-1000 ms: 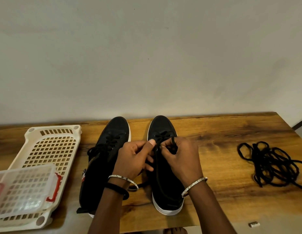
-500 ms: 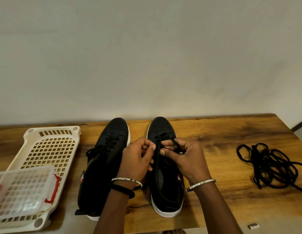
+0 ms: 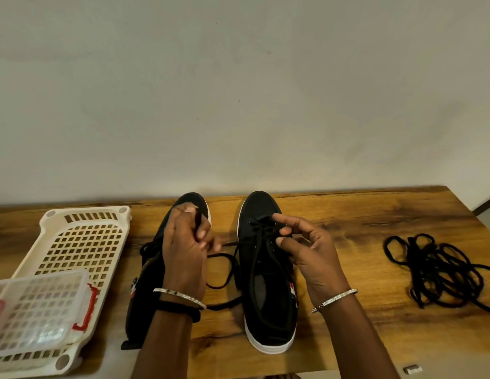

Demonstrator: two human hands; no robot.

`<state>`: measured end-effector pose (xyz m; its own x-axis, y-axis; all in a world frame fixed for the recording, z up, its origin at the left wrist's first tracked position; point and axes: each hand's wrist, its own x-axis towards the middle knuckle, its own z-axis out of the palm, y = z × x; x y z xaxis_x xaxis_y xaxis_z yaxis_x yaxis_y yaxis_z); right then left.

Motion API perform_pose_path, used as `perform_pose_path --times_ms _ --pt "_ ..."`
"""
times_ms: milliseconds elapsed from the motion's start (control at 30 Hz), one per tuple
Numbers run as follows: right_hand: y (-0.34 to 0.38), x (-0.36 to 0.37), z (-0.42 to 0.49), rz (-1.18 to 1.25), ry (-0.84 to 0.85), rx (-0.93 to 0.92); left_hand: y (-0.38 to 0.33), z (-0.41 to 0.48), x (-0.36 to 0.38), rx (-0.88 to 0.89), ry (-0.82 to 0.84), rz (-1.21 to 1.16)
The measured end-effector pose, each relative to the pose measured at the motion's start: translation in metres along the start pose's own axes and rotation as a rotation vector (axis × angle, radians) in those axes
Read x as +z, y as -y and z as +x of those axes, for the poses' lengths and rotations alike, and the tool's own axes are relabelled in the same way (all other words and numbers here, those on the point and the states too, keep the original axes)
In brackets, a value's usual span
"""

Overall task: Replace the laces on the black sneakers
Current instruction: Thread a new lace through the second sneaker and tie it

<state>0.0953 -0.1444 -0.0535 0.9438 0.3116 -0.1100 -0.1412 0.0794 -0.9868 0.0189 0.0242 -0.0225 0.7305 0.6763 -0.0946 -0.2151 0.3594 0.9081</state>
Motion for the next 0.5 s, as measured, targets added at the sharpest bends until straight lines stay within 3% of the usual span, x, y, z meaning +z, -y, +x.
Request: perform_pose_path --times_ms 67,133,200,267,333,400,500 --pt "0.001 -0.004 0.001 0.014 -0.061 0.016 0.003 0.003 -0.008 0.194 0.046 0.395" --pt "-0.001 -0.008 0.003 -0.015 -0.134 0.029 0.007 0.002 -0.013 0.443 0.224 0.817" --pt "-0.006 -0.011 0.006 -0.080 -0.206 0.042 0.014 0.000 -0.016 0.530 0.335 1.253" --pt "-0.011 -0.015 0.007 -0.142 -0.250 0.049 0.018 -0.002 -0.014 0.525 0.302 1.519" --pt "-0.015 -0.018 0.009 -0.182 -0.271 0.054 0.022 0.000 -0.015 0.526 0.275 1.442" --pt "-0.018 -0.020 0.011 -0.217 -0.278 0.061 0.024 0.003 -0.012 0.514 0.269 1.137" --pt "-0.019 -0.020 0.010 -0.263 -0.277 0.071 0.012 0.002 -0.002 0.230 0.219 0.569"
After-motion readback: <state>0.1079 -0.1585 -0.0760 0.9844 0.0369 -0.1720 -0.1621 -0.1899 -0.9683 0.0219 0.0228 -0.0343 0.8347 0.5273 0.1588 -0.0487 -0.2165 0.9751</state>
